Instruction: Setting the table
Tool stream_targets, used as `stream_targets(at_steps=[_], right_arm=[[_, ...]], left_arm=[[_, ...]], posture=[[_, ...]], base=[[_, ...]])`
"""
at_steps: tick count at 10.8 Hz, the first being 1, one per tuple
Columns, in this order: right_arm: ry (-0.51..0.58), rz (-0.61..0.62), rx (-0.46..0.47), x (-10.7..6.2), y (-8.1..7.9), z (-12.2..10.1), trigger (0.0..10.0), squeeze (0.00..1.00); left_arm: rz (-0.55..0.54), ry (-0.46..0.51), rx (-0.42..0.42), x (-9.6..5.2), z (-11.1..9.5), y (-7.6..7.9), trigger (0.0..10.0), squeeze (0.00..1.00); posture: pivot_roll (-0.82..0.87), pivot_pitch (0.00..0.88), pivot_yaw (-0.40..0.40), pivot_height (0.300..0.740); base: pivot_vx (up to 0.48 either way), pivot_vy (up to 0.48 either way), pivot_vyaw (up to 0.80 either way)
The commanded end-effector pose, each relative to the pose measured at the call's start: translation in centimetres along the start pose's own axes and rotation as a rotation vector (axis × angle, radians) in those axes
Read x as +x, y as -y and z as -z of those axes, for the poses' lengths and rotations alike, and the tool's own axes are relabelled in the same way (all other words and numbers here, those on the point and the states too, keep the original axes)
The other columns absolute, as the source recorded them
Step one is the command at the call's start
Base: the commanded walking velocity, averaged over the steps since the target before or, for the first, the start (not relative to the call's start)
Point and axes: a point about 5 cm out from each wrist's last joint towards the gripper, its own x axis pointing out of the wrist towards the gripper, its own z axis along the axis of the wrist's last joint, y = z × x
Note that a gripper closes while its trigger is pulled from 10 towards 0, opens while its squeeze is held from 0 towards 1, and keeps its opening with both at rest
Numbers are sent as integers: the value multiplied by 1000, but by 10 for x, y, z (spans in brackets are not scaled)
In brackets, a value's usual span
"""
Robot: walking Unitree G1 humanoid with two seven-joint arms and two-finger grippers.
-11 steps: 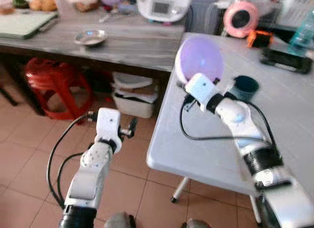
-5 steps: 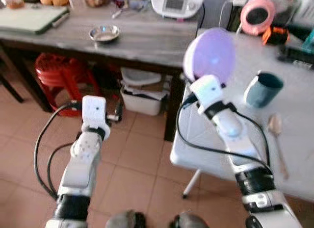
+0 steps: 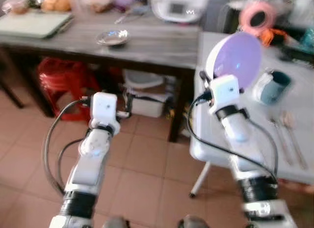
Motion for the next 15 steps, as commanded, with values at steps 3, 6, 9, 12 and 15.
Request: stream_targets(at_steps=[3, 6, 9, 12, 15], right_arm=[[-74, 137, 31, -25, 18, 10, 10000, 0], [-112, 145, 39, -40, 16, 15, 10000, 0], [-121, 146, 56, -38, 13, 13, 10000, 0], [-114, 127, 61, -34, 9, 10, 10000, 0], [-110, 106, 64, -33, 6, 8, 10000, 0]], left_arm=[[28, 23, -23, 0, -1, 4, 10000, 0], [63, 37, -14, 1, -3, 9, 10000, 0], [66, 46, -29, 4, -6, 11, 10000, 0], [72, 64, 6, 3, -8, 12, 10000, 0], [87, 71, -12, 3, -9, 18, 10000, 0]], posture=[[-56, 0, 12, 740], [-70, 0, 20, 740], [-71, 0, 25, 740], [-66, 0, 21, 740], [-73, 0, 25, 740]], base=[[0, 480, 0], [0, 439, 0], [247, 414, -154], [272, 394, 0], [416, 86, 0]])
